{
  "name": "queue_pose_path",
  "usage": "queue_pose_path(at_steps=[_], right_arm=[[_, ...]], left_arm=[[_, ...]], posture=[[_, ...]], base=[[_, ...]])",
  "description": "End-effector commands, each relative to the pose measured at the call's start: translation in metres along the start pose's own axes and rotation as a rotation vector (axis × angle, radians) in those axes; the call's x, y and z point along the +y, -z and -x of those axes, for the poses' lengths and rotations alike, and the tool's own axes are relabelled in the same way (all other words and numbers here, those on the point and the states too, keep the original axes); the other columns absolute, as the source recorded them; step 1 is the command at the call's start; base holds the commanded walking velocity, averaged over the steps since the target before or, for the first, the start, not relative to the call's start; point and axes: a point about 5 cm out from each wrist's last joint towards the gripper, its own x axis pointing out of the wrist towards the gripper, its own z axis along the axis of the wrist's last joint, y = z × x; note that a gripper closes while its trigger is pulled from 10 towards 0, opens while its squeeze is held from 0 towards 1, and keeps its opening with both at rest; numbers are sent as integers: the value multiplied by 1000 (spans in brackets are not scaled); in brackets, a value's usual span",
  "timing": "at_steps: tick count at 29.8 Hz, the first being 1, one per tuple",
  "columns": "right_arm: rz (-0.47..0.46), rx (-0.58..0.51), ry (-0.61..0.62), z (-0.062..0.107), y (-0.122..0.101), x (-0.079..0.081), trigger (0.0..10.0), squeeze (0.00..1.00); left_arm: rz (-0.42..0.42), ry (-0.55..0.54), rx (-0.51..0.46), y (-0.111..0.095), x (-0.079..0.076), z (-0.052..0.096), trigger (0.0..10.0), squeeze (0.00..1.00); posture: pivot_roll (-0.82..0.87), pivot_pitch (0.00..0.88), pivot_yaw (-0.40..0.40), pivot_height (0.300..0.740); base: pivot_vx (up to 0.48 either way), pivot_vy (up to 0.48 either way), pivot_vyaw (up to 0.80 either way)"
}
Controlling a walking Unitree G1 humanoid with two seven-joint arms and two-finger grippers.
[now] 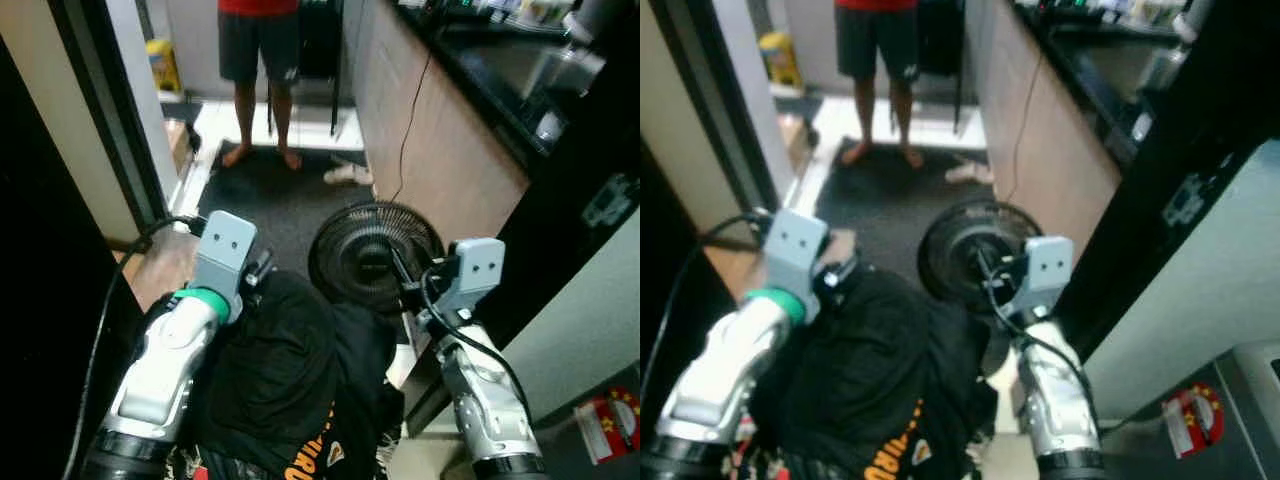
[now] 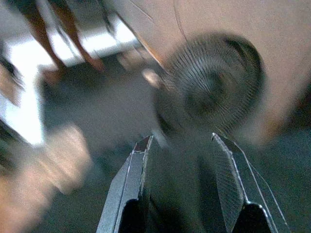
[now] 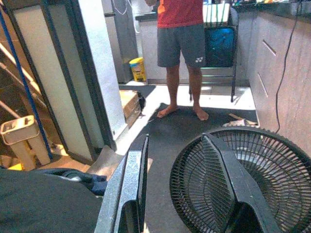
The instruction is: Clothes washing
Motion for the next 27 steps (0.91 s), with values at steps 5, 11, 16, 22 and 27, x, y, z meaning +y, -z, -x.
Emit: queue_pose_path(at_steps=[5, 11, 16, 22, 27], right_arm=[[-1, 11, 9, 3, 3, -2, 10000, 0], [-3, 16, 6, 4, 4, -2, 10000, 0], [-4, 16, 4, 4, 4, -1, 10000, 0], [-6, 22, 0, 5, 5, -1, 10000, 0], [-6, 22, -2, 4, 5, 0, 10000, 0]], left_arm=[[127, 65, 76, 15, 4, 14, 10000, 1000], [135, 81, 106, 16, 12, 30, 10000, 1000], [169, 96, 194, 34, 10, 43, 10000, 1000], [164, 94, 285, 55, 5, 51, 10000, 0], [128, 92, 323, 65, 1, 51, 9686, 0]], posture=[[-26, 62, 17, 740], [-20, 67, 13, 740], [-20, 72, 13, 740], [-15, 76, 9, 740], [-15, 76, 9, 740]], base=[[0, 0, 0], [0, 0, 0], [0, 0, 0], [0, 0, 0], [0, 0, 0]])
